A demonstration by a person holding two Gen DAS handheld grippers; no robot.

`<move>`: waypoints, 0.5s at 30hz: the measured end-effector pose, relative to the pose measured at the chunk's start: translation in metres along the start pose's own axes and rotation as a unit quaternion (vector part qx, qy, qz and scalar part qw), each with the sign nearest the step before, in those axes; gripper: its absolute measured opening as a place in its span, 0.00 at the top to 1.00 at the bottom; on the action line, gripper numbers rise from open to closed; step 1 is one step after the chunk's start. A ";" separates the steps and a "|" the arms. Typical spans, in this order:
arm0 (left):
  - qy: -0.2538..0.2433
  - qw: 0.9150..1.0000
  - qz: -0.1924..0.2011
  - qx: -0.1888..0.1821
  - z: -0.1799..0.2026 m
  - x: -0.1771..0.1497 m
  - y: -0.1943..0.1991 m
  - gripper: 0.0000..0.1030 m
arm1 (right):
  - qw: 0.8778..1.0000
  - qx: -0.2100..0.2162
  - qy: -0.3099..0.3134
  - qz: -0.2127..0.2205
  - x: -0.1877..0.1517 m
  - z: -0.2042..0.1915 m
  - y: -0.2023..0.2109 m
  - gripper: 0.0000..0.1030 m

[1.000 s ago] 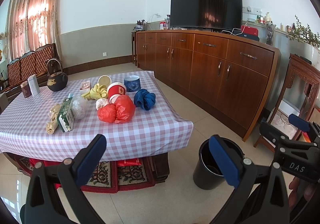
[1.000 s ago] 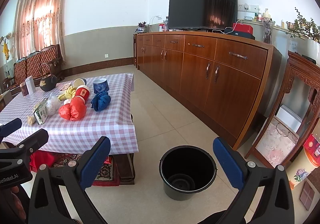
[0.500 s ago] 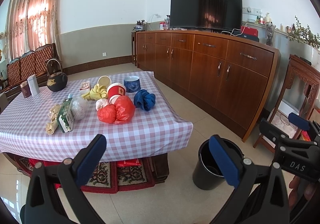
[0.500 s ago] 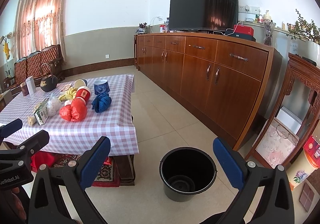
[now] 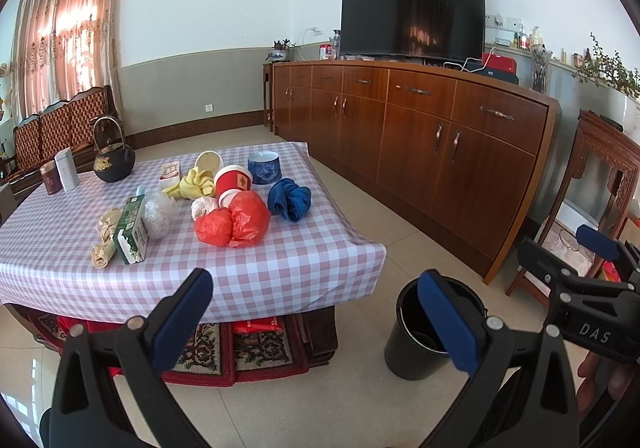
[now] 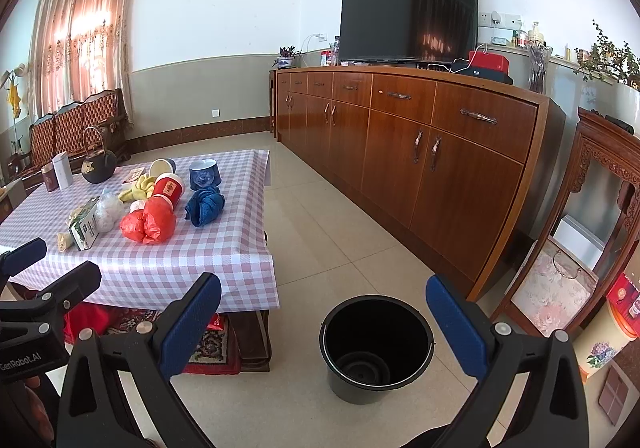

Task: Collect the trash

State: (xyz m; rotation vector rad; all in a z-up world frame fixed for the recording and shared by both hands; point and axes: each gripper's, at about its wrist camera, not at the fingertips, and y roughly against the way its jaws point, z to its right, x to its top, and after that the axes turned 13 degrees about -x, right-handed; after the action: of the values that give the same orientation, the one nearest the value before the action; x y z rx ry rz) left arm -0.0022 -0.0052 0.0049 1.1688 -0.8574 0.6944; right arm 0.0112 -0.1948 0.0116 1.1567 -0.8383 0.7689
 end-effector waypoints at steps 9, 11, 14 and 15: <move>0.007 1.000 -0.001 0.005 -0.005 -0.002 0.000 0.00 | 1.000 0.004 0.000 -0.005 -0.003 -0.001 -0.003 0.00; 0.009 1.000 0.000 0.011 -0.009 -0.003 0.001 0.00 | 1.000 0.008 0.001 -0.006 -0.004 -0.003 -0.005 0.00; 0.014 1.000 0.001 0.027 -0.020 -0.004 0.002 0.00 | 1.000 0.021 0.001 -0.011 -0.004 -0.006 -0.009 0.00; 0.016 0.999 0.000 0.033 -0.025 -0.004 0.002 0.00 | 1.000 0.029 0.002 -0.011 -0.004 -0.009 -0.011 0.00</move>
State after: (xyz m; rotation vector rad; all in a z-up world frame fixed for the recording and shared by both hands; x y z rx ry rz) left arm -0.0013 0.0197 -0.0017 1.2122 -0.8127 0.7448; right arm 0.0201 -0.1892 0.0016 1.2143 -0.8019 0.7812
